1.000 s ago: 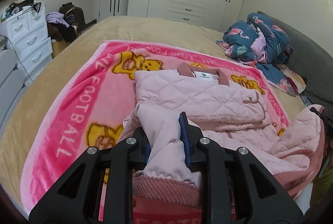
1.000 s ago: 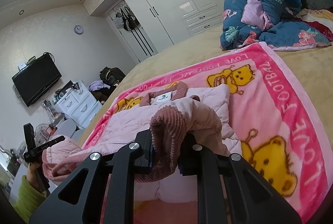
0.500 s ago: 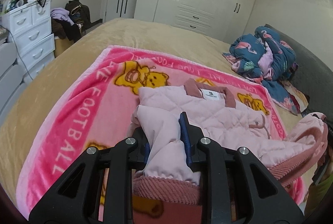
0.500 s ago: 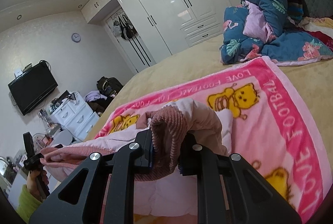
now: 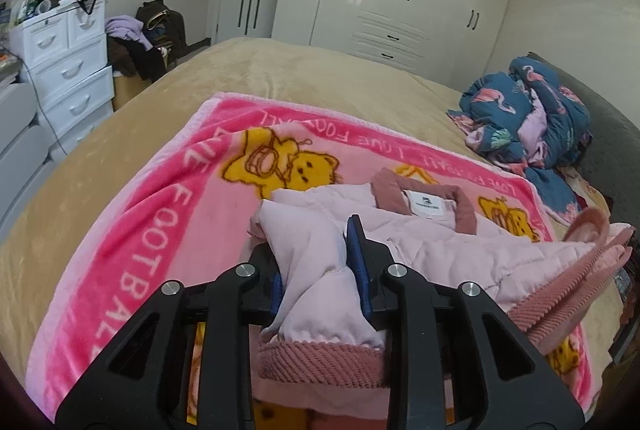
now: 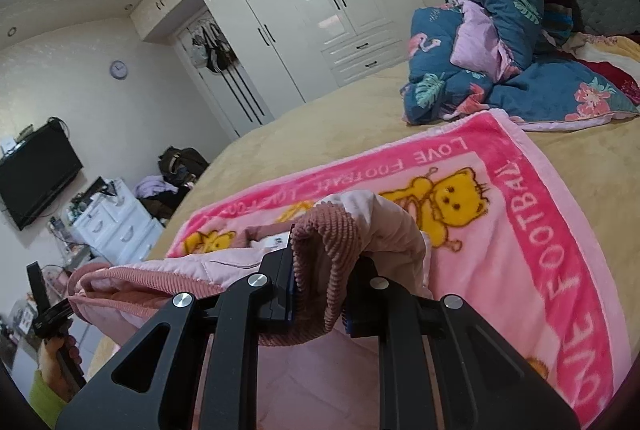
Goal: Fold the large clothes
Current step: 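Lift the hem with both tools and fold it toward the collar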
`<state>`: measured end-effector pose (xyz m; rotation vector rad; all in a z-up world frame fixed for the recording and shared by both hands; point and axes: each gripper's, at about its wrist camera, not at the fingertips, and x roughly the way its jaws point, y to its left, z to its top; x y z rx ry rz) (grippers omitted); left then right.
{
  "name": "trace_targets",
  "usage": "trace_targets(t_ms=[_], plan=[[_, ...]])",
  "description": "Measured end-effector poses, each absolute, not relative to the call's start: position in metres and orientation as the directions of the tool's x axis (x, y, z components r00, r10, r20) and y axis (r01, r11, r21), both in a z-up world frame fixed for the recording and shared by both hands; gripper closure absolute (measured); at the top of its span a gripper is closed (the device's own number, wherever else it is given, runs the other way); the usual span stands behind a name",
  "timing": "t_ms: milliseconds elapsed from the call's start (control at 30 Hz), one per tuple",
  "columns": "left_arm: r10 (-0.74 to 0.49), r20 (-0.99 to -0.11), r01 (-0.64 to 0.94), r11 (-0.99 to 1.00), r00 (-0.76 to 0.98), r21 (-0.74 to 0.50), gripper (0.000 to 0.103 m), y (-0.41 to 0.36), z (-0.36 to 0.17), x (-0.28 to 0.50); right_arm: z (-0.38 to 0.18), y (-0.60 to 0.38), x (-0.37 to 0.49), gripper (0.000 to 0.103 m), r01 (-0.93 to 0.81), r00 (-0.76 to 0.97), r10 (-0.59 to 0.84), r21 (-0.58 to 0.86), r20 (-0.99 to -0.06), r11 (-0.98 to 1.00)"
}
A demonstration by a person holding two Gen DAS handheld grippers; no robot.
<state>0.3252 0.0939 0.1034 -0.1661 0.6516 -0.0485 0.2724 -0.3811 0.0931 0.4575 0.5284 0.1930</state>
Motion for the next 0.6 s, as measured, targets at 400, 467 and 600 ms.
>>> trace_targets(t_ms=[400,467,600], plan=[[-0.133,-0.576,0.001,0.975,0.806,-0.224,0.054,0.091,0.080,0.346,0.052,-0.376,0.316,0.087,0.007,0.816,0.241,0.426,-0.525,0.905],[-0.146,-0.559,0.013,0.972,0.816,-0.234,0.044,0.086,0.081,0.344,0.047,-0.376,0.322,0.087,0.018,0.807,0.234,0.418,-0.542,0.908],[-0.137,-0.525,0.016,0.974,0.840,-0.228,0.036,0.078,0.083,0.337,0.041,-0.375,0.331,0.087,0.035,0.796,0.225,0.413,-0.562,0.910]])
